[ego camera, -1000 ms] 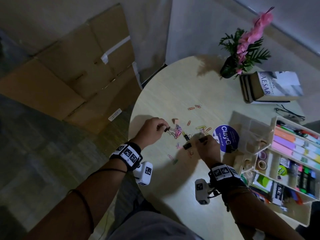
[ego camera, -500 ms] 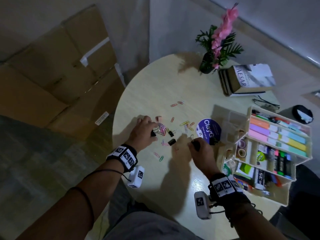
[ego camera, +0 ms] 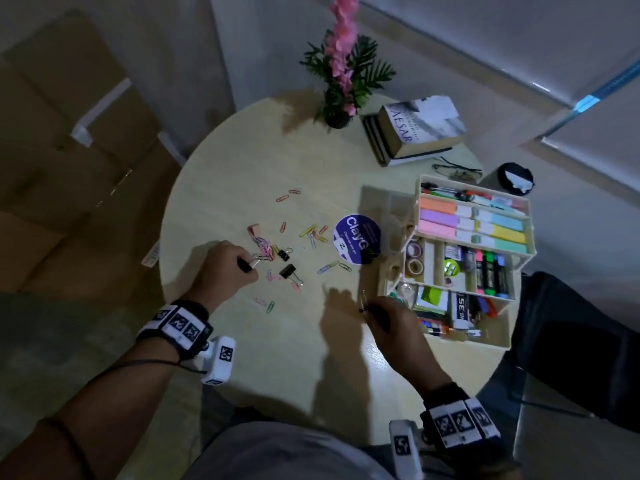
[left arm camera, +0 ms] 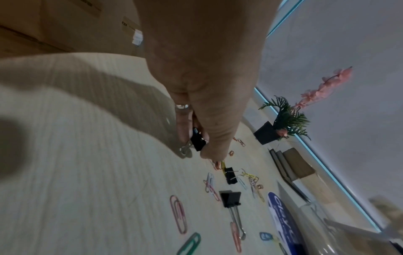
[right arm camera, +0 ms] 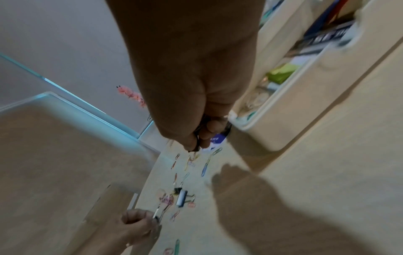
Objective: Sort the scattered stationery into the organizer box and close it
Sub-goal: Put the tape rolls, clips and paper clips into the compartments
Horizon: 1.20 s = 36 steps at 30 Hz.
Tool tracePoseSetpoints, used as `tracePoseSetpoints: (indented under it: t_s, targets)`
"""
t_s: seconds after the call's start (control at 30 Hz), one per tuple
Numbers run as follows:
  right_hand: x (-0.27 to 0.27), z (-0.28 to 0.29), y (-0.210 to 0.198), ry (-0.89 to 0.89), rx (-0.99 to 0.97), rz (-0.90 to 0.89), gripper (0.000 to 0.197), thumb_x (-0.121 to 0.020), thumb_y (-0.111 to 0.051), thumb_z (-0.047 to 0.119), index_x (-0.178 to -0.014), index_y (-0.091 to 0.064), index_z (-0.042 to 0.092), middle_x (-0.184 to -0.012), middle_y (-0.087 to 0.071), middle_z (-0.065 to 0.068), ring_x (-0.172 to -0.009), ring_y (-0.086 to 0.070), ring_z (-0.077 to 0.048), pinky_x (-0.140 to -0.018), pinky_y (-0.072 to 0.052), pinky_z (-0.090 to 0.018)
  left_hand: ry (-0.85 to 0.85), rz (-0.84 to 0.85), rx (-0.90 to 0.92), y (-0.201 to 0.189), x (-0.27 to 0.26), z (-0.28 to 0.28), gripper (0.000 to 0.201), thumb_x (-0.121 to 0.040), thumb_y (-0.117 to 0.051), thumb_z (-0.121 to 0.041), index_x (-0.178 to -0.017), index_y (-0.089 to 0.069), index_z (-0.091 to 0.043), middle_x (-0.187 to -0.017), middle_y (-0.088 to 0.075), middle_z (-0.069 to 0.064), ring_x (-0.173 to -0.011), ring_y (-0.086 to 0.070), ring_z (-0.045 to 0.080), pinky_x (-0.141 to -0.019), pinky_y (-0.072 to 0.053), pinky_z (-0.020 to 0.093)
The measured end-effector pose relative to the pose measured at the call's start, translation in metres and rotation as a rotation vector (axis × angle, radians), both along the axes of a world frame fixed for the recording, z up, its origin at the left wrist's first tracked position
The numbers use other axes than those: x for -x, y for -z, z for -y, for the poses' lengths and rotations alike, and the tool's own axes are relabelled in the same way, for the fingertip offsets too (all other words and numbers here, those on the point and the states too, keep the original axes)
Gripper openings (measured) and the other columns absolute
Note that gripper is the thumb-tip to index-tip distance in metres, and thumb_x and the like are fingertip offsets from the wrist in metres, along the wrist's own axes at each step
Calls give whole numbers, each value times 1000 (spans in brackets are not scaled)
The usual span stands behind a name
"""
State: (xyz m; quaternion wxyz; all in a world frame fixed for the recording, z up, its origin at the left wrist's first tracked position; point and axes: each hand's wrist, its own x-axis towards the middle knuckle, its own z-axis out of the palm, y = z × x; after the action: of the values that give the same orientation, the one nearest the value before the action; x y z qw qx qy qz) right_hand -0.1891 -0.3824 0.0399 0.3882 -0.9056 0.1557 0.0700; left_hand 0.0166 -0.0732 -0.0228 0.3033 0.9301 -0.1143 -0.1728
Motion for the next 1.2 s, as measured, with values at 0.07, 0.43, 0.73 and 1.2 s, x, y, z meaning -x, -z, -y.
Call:
tracePoseSetpoints:
  t_s: [0.07, 0.43, 0.73, 1.2]
  targets:
    - [14, 22, -4, 48, 20, 16, 4, -98, -71, 14, -98, -73, 18, -87, -73, 6, -80, -70, -13, -72, -58, -34, -10, -16, 19, -6, 7, 5, 12, -67, -87, -8, -76, -79, -9, -67, -73, 2, -63, -67, 16, -57, -53, 28]
    - [14, 93, 10, -209, 188, -257, 17, -98, -58, 5, -108, -72, 9, -103, -71, -12, -94, -66, -33, -76, -51, -39, -188, -249, 199, -38, 38, 61, 21, -71, -92, -10, -87, -81, -15, -74, -76, -12, -63, -66, -6, -62, -48, 10]
    - [8, 109, 6, -278, 30, -339, 37, -100, -57, 5, -131, -70, 20, -120, -75, -6, -110, -69, -23, -93, -56, -37, -46, -473, 476, -89, 93, 165, 20, -77, -91, -10, -93, -80, -12, -85, -81, -1, -77, -75, 10, -72, -57, 21]
    - [39, 126, 10, -79, -62, -21, 31, -92, -63, -4, -114, -71, 16, -95, -77, 3, -83, -71, -13, -72, -55, -26, 480, -272, -108, -99, 140, 275, 30, -80, -85, -18, -69, -57, -15, -69, -57, -4, -66, -56, 16, -56, -37, 26]
